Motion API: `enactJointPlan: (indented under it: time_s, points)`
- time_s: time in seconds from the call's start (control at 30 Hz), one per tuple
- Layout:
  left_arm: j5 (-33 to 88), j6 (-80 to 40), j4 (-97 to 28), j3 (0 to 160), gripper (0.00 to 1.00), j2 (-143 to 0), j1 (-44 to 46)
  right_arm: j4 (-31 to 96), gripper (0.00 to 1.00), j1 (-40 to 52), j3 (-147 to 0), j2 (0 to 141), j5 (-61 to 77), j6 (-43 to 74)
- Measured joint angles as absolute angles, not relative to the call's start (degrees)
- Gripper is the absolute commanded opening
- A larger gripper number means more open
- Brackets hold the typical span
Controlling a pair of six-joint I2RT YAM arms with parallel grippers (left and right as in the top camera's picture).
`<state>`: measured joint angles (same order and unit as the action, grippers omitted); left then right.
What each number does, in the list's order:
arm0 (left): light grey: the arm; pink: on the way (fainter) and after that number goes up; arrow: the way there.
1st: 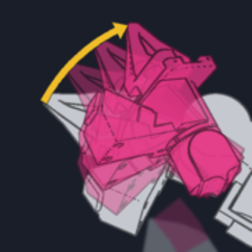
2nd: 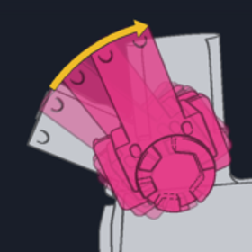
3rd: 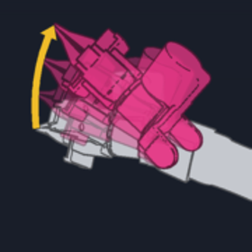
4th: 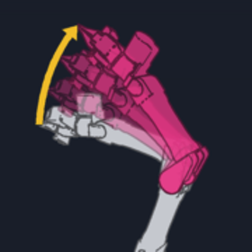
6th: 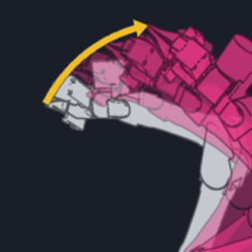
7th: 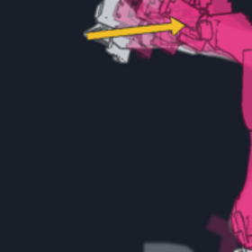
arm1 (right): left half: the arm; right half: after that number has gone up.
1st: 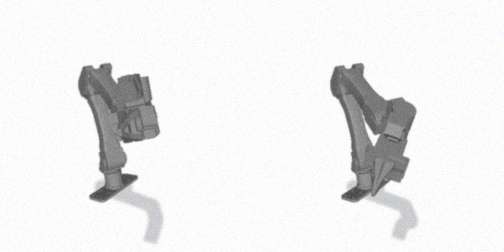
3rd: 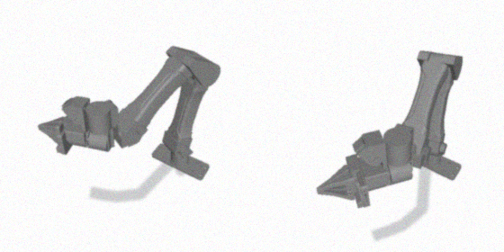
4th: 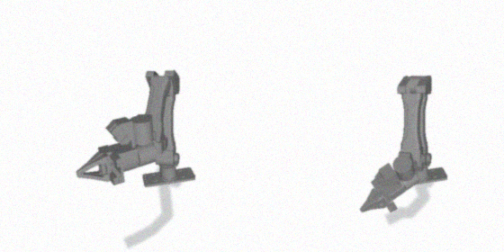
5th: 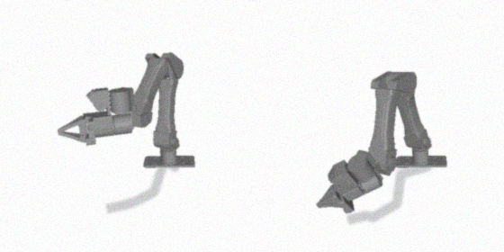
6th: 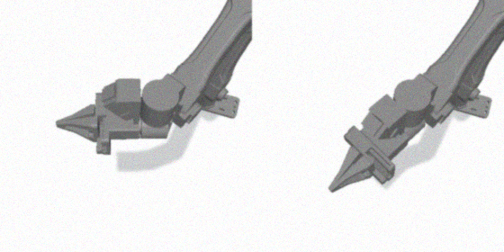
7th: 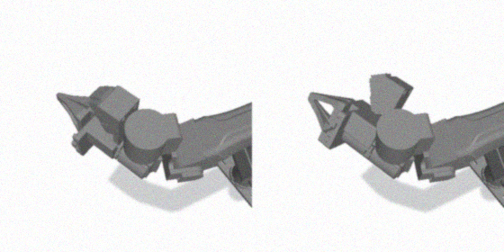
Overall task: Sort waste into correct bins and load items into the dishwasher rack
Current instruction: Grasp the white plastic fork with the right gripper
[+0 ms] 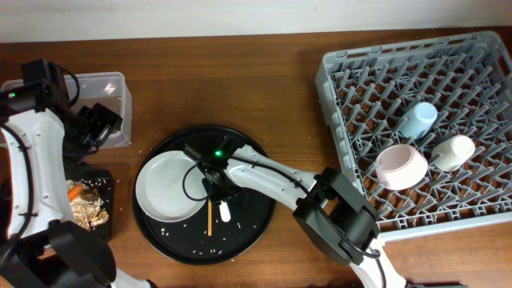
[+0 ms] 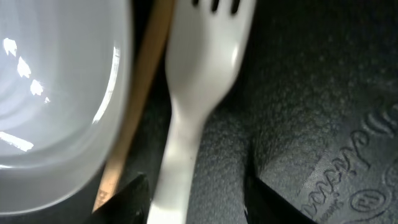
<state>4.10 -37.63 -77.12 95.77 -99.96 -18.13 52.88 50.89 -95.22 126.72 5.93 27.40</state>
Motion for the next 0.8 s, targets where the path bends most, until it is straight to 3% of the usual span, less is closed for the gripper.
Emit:
enactJointPlan:
  time_s: [0.23,0.5,0.63,0.8]
  points:
    - [4.12,-37.63,-77.12,95.77,0.99,-99.96,-18.13,50.92,0.41,50.92,-93.45,125.86,5.04,28.67]
    - [4.1,-37.63,-77.12,95.77,0.99,-99.96,-18.13,50.65,0.39,51.11,-93.36,125.84,1.26,29.15]
    - [4.1,-37.63,-77.12,95.77,0.99,-99.96,-18.13,50.26,0.24,51.44,-93.27,125.84,-1.8,29.28]
    - [4.1,-37.63,-77.12,95.77,0.99,-99.96,-18.13,50.28,0.21,51.62,-93.14,125.84,-3.64,29.85]
